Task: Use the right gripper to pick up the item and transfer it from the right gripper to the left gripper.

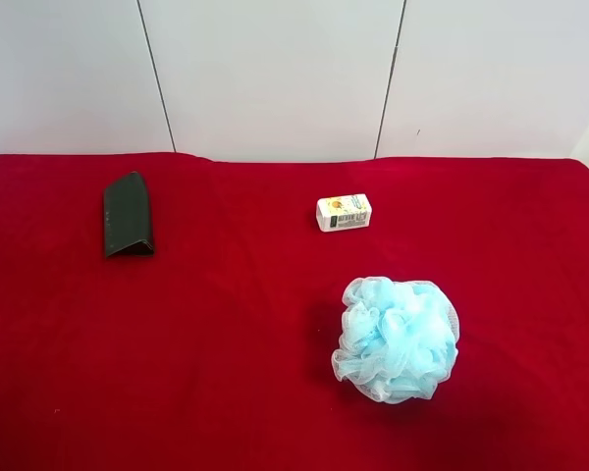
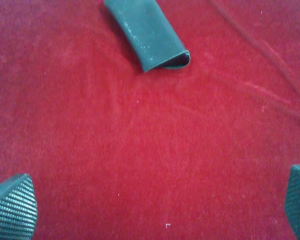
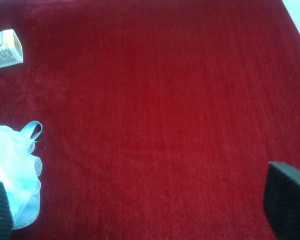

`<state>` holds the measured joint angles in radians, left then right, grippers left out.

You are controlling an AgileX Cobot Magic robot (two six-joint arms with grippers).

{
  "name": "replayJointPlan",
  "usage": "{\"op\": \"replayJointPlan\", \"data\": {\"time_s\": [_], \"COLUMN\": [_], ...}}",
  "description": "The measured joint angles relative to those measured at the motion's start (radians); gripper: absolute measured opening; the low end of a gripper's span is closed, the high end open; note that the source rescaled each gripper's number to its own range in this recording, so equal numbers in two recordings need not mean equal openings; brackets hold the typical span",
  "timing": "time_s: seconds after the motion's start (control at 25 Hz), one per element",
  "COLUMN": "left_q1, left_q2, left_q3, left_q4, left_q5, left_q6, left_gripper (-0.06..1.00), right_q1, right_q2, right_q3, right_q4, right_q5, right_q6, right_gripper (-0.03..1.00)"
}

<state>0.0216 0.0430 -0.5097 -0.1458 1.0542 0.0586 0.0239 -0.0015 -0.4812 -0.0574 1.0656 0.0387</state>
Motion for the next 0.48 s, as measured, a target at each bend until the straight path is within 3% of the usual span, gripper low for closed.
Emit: {"op": "replayJointPlan", "data": {"time_s": [0.48], "left_q1": [0.000], "left_q2": [-0.048], "left_q3": [0.000], "left_q4": [-0.001], "left_q5": [0.001], "left_q6": [0.000], "left_gripper": [1.00], "right_q1": [0.000], "right_q2": [0.000], "right_q3": [0.001], "right_q4": [0.000], "right_q5": [0.000], "right_q6": [0.000], "right_gripper": [1.00]}}
